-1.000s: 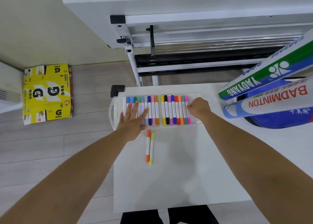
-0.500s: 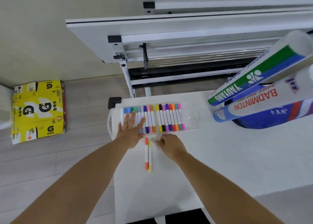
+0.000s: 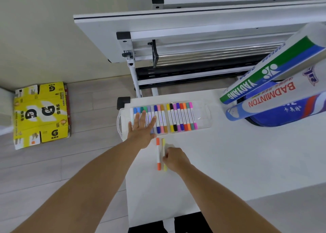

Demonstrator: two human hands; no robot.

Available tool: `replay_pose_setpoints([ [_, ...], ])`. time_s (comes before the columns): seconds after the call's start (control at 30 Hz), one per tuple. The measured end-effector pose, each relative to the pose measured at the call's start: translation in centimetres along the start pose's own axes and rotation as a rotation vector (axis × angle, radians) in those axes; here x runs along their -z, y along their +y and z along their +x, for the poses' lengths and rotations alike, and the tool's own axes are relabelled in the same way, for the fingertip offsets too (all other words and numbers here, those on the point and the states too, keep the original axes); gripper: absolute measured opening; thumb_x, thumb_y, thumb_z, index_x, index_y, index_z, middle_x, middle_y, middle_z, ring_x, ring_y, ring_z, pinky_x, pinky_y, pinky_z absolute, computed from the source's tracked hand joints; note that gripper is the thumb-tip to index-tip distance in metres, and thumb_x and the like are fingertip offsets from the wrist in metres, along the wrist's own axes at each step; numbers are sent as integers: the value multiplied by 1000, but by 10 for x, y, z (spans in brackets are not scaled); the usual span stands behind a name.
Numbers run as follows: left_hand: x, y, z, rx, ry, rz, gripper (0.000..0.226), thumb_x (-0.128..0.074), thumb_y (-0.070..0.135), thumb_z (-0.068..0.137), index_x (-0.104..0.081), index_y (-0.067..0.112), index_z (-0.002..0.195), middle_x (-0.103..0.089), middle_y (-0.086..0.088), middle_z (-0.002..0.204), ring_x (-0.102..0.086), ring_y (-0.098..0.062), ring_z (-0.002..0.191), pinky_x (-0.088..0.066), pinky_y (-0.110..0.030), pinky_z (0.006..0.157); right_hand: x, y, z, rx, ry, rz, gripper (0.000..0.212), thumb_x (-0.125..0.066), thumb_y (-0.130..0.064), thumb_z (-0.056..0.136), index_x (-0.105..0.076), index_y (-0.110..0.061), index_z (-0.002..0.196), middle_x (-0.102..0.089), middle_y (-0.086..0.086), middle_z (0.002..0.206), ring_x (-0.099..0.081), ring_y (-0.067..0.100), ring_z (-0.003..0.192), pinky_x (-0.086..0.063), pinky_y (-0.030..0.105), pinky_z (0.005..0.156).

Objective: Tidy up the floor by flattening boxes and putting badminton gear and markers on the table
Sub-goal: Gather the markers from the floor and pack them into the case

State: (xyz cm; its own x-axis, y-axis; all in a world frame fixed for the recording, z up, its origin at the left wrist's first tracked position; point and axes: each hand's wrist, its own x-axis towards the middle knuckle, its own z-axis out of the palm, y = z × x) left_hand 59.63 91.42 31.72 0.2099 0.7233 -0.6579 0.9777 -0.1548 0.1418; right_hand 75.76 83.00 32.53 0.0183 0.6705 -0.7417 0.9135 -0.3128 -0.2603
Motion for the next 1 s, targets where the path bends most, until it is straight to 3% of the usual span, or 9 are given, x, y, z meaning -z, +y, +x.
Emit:
replay_pose_setpoints([
  [0.13,7,5,-3,8,65,2,78,-43,57,98,8,41,154,28,-7,160,28,-33,146,7,-55,119,-2,-3,2,-30,51,61,25,-55,-36,94,-61,-16,106,-66,3,100,-64,24,95,-49,29,76],
  [0.27,19,13,2,4,134,-34,77,-52,53,95,-7,36,155,14,-7,163,19,-35,148,3,-53,121,5,6,-5,38,107,101,13,-54,-33,92,-55,-20,92,-62,-2,87,-60,17,81,-51,27,70],
  [0.43,19,28,20,-15,121,-29,89,-54,46,97,15,41,152,35,-5,158,30,-31,145,7,-53,118,43,38,-2,29,215,275,23,-60,-37,87,-53,-17,78,-60,-1,73,-60,16,69,-48,25,58],
  [0.63,11,20,31,-35,52,18,92,-50,53,97,25,43,148,40,-6,155,31,-31,144,4,-55,118,114,75,36,35,402,334,10,-62,-26,93,-57,-17,94,-60,-4,81,-58,12,72,-44,19,61],
  [0.77,12,22,33,-24,44,20,100,-52,52,96,32,37,147,39,-5,156,31,-31,144,4,-54,117,137,86,66,-36,376,316,15,-64,-29,92,-56,-17,91,-57,-4,78,-57,13,73,-36,15,53],
  [1.0,12,22,34,-11,35,24,102,-51,52,96,37,35,144,40,-4,155,32,-30,143,4,-54,117,146,88,94,-98,320,301,25,-66,-38,90,-56,-15,89,-59,-1,80,-61,16,73,-37,18,54],
])
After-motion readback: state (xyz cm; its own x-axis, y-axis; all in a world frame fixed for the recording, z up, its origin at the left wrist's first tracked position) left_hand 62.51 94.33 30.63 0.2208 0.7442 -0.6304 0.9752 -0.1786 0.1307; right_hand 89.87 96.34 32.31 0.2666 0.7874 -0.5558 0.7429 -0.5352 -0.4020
